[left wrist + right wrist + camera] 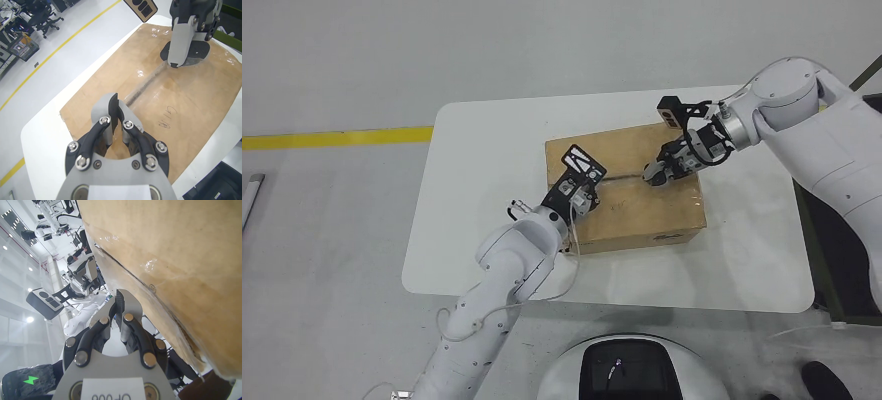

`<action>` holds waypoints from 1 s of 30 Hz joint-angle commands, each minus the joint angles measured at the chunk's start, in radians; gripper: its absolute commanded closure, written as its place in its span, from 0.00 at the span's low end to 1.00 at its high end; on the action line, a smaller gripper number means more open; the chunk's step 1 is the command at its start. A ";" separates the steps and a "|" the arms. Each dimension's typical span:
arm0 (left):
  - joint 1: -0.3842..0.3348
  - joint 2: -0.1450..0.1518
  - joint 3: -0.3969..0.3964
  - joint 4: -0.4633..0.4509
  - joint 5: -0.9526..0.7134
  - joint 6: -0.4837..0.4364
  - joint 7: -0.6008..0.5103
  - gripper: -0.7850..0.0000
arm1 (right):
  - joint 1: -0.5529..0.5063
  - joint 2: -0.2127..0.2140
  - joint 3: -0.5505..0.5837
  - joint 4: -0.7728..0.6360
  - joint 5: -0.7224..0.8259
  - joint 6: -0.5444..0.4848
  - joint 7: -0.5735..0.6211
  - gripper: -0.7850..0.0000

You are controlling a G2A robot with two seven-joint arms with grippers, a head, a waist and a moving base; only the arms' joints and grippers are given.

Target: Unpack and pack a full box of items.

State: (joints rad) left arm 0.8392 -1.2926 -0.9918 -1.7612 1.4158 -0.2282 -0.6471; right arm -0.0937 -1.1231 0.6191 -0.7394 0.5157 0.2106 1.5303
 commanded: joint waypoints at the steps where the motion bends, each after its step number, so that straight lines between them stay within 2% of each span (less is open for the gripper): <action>1: -0.005 -0.002 0.003 0.010 0.003 -0.003 -0.005 1.00 | -0.001 -0.001 0.002 0.001 -0.001 -0.001 0.000 1.00; 7: -0.019 -0.008 0.007 0.043 0.013 0.002 -0.013 1.00 | -0.001 -0.006 0.005 0.003 -0.006 0.001 0.006 1.00; 10: -0.023 -0.011 0.007 0.047 0.015 0.000 -0.014 1.00 | 0.002 -0.007 0.007 0.005 -0.008 0.003 0.006 0.78; 13: -0.022 -0.012 0.005 0.049 0.017 -0.001 -0.015 1.00 | 0.006 -0.006 0.008 0.006 -0.009 0.004 0.006 0.71; 17: -0.023 -0.015 0.004 0.052 0.021 -0.006 -0.017 1.00 | 0.012 0.000 0.008 0.006 -0.014 0.006 0.006 0.67; 23: -0.023 -0.018 0.001 0.056 0.023 -0.011 -0.014 1.00 | 0.016 0.020 0.011 0.017 -0.022 0.012 0.006 0.67; 27: -0.025 -0.021 0.001 0.058 0.022 -0.014 -0.014 1.00 | 0.025 0.042 0.034 0.041 -0.021 0.000 0.006 0.62; 30: -0.026 -0.024 0.003 0.059 0.022 -0.016 -0.014 1.00 | 0.039 0.064 0.065 0.050 -0.036 -0.030 0.003 0.62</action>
State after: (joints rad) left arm 0.8134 -1.3157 -0.9892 -1.7024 1.4384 -0.2436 -0.6603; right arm -0.0590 -1.0648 0.6749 -0.6893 0.4861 0.1918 1.5350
